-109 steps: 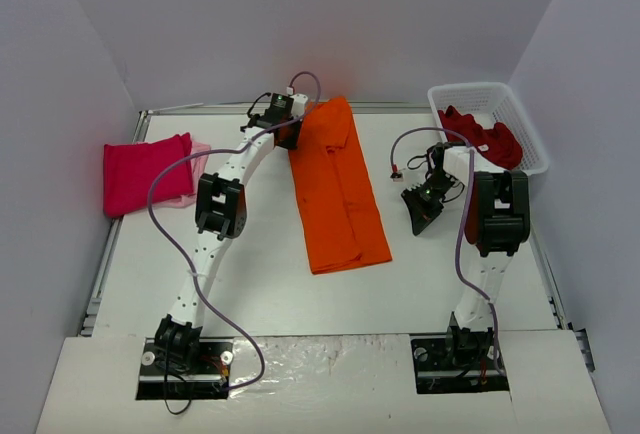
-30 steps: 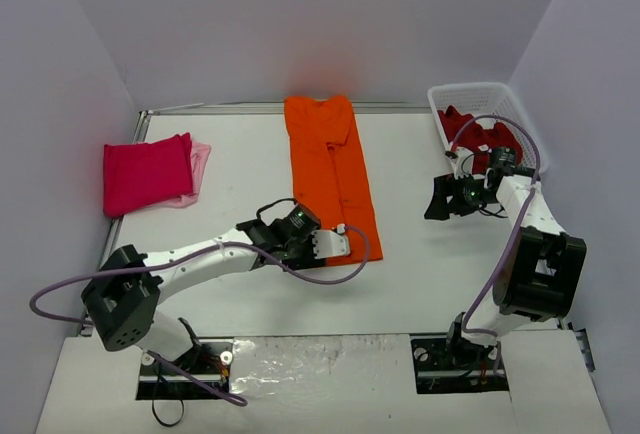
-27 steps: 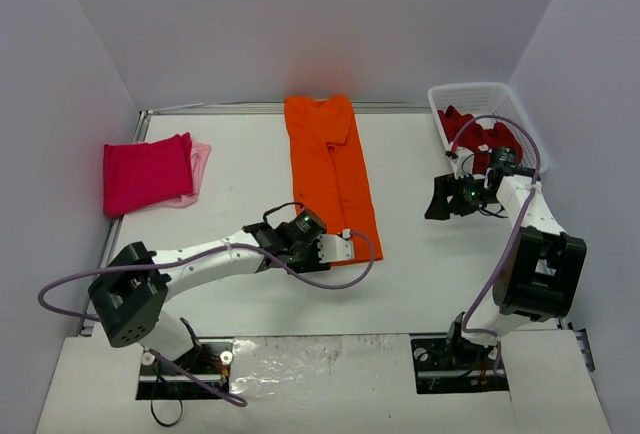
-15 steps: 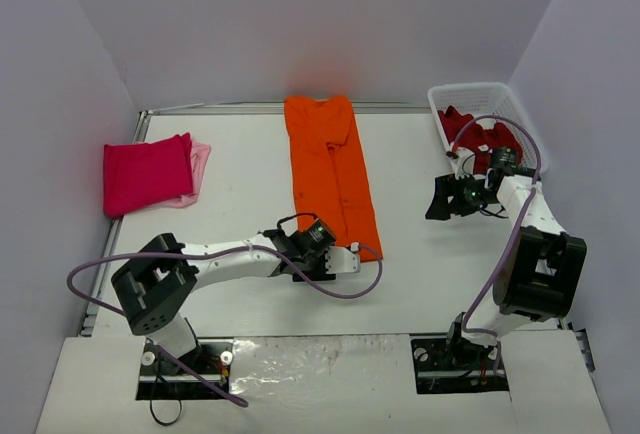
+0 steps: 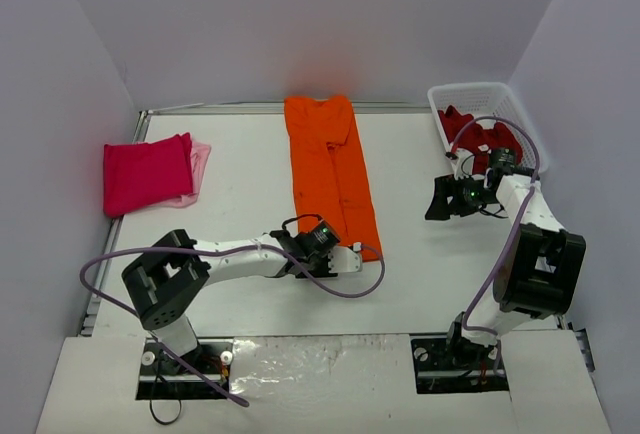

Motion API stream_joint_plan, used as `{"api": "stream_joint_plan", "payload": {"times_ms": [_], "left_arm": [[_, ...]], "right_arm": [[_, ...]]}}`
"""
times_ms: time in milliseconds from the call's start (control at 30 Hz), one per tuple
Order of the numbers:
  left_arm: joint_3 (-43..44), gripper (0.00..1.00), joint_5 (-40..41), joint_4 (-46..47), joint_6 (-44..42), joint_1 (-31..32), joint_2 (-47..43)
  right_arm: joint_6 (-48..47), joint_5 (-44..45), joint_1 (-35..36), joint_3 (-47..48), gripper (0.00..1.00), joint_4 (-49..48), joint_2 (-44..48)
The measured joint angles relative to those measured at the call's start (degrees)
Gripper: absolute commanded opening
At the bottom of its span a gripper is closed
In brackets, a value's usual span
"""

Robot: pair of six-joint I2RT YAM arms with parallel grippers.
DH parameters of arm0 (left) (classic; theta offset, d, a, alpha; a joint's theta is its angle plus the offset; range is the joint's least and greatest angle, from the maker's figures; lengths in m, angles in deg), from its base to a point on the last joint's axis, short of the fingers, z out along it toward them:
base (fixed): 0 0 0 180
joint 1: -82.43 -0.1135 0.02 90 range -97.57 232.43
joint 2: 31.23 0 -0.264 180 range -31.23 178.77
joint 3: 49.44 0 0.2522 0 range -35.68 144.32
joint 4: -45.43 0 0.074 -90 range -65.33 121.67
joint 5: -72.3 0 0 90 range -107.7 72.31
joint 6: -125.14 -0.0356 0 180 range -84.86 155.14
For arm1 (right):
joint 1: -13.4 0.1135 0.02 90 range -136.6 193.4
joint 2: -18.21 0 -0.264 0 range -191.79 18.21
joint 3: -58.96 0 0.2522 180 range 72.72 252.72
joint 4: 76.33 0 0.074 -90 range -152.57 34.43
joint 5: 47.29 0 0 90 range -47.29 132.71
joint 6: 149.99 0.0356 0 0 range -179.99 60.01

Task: Fold and stack the t-shirts
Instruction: Grab the bottom of the folded rectangular tshirt with both arms

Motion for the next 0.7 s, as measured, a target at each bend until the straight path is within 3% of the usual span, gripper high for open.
{"api": "stream_joint_plan", "payload": {"times_ms": [200, 500, 700], "left_arm": [[0.04, 0.26, 0.57, 0.20, 0.07, 0.00, 0.35], [0.02, 0.25, 1.25, -2.05, -0.04, 0.00, 0.09], [-0.46, 0.04, 1.46, -3.41, 0.02, -0.22, -0.11]], "right_arm": [[0.00, 0.00, 0.00, 0.00, 0.66, 0.00, -0.02], [0.00, 0.04, 0.00, 0.00, 0.65, 0.00, -0.02], [-0.02, 0.02, 0.00, 0.00, 0.63, 0.00, -0.02]]}}
